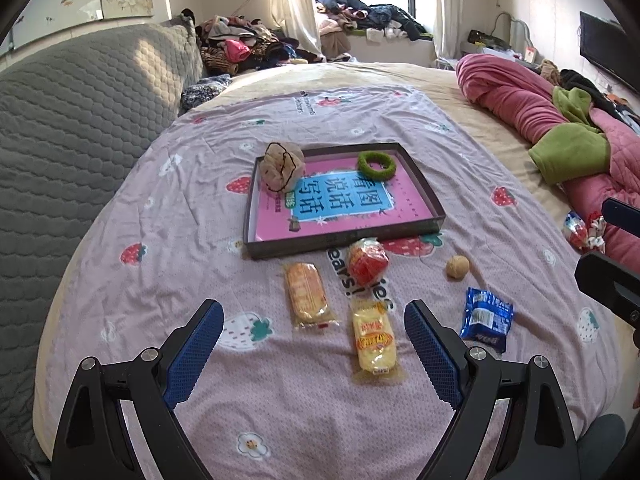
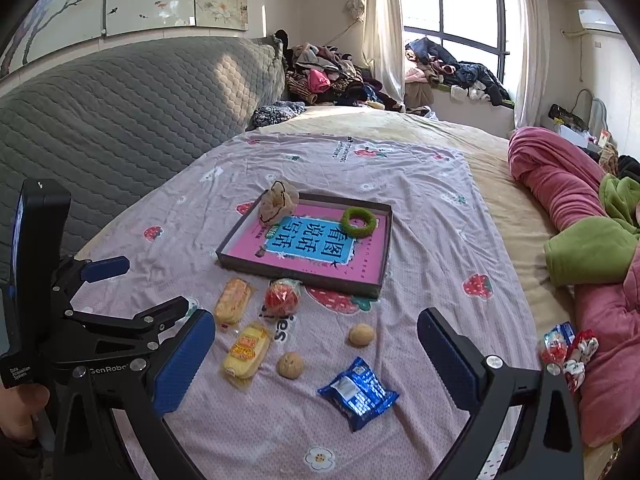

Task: Organize objects
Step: 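Withdraw both tools from the tray and move toward the snacks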

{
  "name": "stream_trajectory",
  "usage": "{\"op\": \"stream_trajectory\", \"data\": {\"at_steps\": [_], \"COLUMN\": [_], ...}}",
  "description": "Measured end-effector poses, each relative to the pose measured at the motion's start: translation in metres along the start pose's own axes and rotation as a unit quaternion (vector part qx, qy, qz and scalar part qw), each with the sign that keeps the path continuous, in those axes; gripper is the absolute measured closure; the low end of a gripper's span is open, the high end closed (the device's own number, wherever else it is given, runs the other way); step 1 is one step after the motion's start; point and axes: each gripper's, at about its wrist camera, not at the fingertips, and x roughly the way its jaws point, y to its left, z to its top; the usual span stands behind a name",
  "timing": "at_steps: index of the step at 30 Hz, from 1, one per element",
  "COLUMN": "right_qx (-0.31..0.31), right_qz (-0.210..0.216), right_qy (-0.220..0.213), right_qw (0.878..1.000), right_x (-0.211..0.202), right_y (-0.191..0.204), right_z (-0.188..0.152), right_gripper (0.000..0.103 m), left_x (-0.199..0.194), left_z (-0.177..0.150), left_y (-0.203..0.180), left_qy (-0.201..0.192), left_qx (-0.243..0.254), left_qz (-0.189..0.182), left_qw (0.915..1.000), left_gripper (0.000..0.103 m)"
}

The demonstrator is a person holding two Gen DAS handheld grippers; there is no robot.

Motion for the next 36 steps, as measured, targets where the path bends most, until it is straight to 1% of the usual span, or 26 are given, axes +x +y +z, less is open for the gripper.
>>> {"op": "stream_trajectory", "data": {"at_steps": [12,16,25,30,36], "right_qx": [0.014,0.013,0.018,0.023,0.022], "right_qz": [-0.001,-0.005,-0.008,-0.01,-0.009], "right_qy": [0.013,0.025,0.05,0.055,0.06], "right_qw": [1.0,1.0,0.999,0.998,0.998], "right_x": [0.004,0.011,0.026,0.03,0.031], "right_y": [-0.007,-0.01,-0.018,-0.021,-0.021], "right_z": [-0.029,-0.042,-0.068,-0.075,-0.081], "right_gripper": [0.001,0.001,0.001,0.001,0.001], "left_x": [0.002,0.006,0.021,0.027,0.028], "left_z": [-0.021,-0.029,-0.046,-0.054,-0.057], "left_y": [-0.009,-0.013,-0.017,-0.016,-0.018], "left_qy": [0.007,0.006,0.024,0.033,0.034], "left_qx": [-0.003,0.003,0.0,-0.002,0.001], "left_qz": [-0.009,-0.007,-0.014,-0.013,-0.015], "left_qw": [0.9999,1.0,0.9996,0.9994,0.9993], "left_gripper": [0.011,0.011,0.011,0.011,0.011]}}
